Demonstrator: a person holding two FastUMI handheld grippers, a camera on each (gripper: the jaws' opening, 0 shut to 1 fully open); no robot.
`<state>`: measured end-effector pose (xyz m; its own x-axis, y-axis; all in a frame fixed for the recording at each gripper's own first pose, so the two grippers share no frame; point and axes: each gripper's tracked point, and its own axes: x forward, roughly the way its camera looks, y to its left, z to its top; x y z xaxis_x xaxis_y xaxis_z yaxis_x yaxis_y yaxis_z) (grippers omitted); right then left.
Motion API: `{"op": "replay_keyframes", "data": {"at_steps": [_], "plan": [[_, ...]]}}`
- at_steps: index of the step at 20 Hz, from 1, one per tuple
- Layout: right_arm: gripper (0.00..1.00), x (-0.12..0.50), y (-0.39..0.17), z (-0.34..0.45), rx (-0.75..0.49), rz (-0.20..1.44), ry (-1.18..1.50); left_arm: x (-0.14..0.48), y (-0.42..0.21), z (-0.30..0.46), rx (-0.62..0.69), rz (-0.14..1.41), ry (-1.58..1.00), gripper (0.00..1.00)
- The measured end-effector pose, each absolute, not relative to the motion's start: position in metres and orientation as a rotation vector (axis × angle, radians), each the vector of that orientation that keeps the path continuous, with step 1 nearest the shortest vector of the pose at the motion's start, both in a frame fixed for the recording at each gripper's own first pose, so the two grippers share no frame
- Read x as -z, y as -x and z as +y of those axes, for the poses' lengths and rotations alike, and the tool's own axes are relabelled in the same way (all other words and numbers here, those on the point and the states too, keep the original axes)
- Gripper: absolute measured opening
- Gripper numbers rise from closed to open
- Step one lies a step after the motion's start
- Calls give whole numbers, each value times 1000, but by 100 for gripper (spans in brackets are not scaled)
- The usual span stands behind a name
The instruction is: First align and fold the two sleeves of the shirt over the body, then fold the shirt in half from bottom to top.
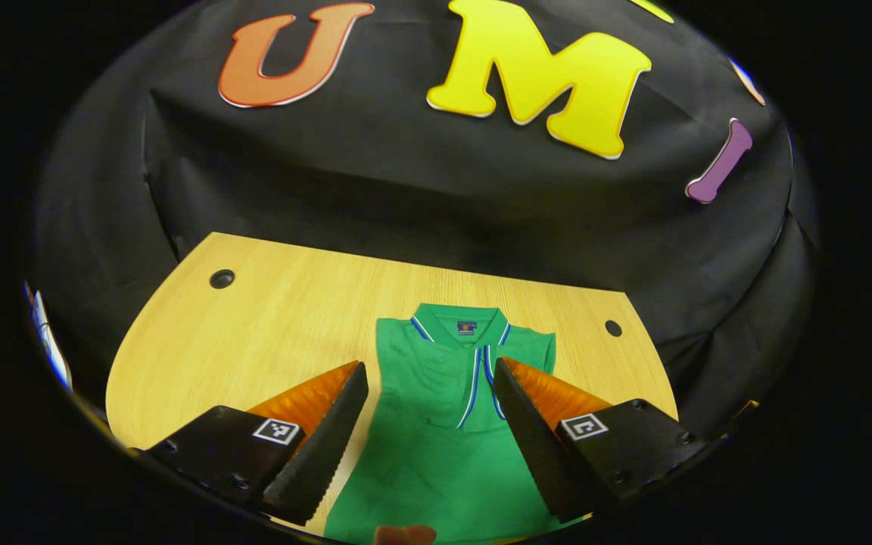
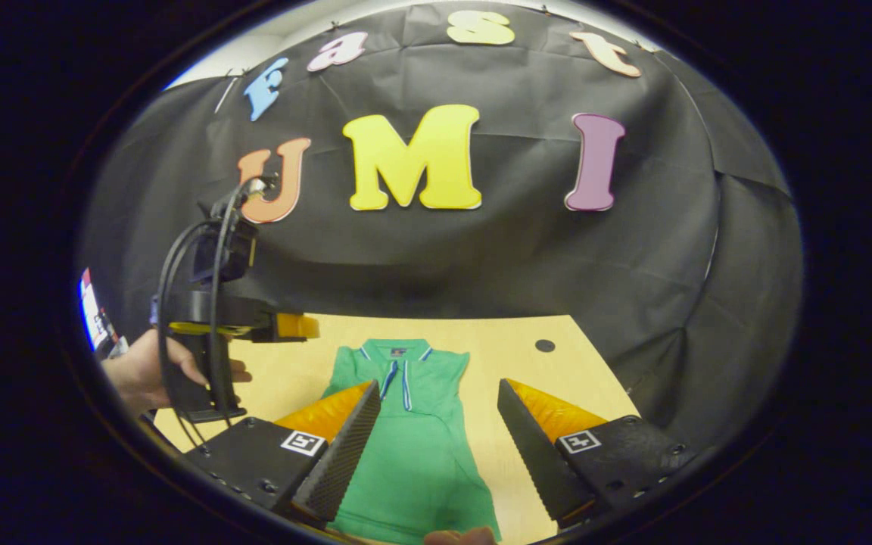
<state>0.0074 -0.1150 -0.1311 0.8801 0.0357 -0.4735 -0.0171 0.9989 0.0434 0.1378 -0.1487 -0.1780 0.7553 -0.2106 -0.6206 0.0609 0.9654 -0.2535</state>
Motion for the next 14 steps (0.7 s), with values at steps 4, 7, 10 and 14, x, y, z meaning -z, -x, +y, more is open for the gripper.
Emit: {"op": "replay_keyframes", "data": {"at_steps": [4,7,10,14], "plan": [[96,137,3,-105,-62,494,-11,156,-81,-118,134,594,181,100],[96,145,13,-101,-77,507,2,149,-37,-99,138,536,146,100],[96,157,25,-100,-85,527,31,159,5,-86,133,530,145,100],[100,189,54,-94,-121,575,66,191,47,-62,114,559,121,100]]}}
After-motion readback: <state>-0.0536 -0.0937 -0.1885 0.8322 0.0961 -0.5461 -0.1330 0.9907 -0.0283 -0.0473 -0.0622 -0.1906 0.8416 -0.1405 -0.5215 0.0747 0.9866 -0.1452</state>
